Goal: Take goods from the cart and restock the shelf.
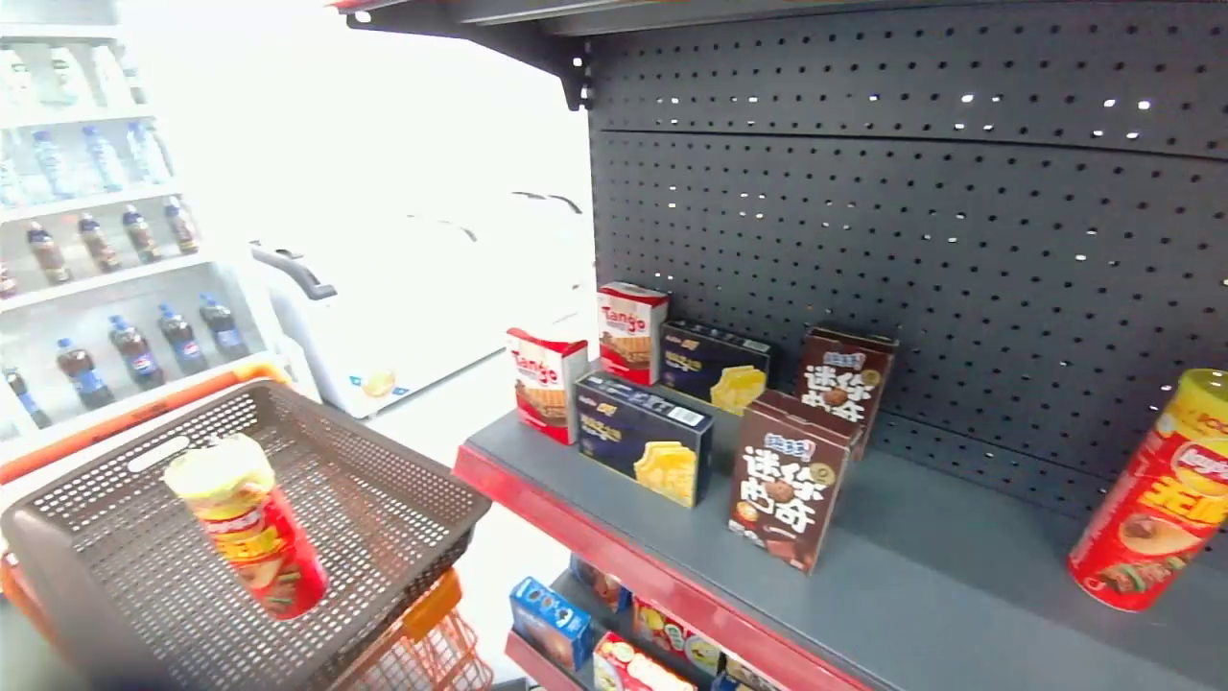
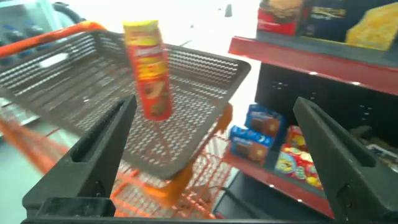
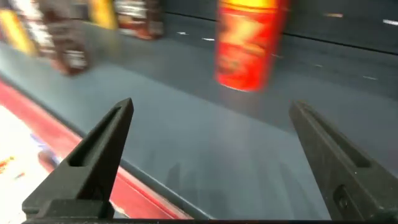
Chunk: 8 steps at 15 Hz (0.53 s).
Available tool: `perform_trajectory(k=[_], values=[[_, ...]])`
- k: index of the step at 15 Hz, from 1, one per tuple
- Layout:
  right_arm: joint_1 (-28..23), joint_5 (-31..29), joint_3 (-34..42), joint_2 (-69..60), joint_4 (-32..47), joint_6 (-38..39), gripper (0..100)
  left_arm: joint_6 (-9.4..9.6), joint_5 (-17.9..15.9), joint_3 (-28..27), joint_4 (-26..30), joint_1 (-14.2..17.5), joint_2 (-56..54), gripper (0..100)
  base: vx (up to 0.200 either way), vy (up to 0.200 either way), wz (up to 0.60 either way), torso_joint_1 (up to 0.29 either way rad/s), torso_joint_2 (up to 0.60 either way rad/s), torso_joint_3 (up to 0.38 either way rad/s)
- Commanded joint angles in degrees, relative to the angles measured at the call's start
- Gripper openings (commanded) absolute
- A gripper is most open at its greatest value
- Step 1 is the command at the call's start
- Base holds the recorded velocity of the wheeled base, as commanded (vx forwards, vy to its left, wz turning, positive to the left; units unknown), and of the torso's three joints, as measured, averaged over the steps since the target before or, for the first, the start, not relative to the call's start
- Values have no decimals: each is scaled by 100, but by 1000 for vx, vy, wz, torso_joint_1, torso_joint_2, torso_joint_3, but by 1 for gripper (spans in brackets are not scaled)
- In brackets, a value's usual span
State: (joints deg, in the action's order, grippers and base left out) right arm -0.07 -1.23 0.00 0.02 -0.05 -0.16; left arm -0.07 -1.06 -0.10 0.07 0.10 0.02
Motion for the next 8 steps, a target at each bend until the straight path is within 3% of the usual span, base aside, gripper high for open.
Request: perform_trajectory(k=[1,3,8], values=[[-1,0,0,6,-4,-2,100,-1,1,1,1,-1,-2,100,0,0,600,2,-2,2],[-1,-9,0,-2,-4,7,100,7,1,1,1,-1,-2,100,0,0,600,-2,2,-5],[-1,-9,0,6,-4,-2,100,25,9,1,1,-1,-2,100,0,0,0,0,0,0]])
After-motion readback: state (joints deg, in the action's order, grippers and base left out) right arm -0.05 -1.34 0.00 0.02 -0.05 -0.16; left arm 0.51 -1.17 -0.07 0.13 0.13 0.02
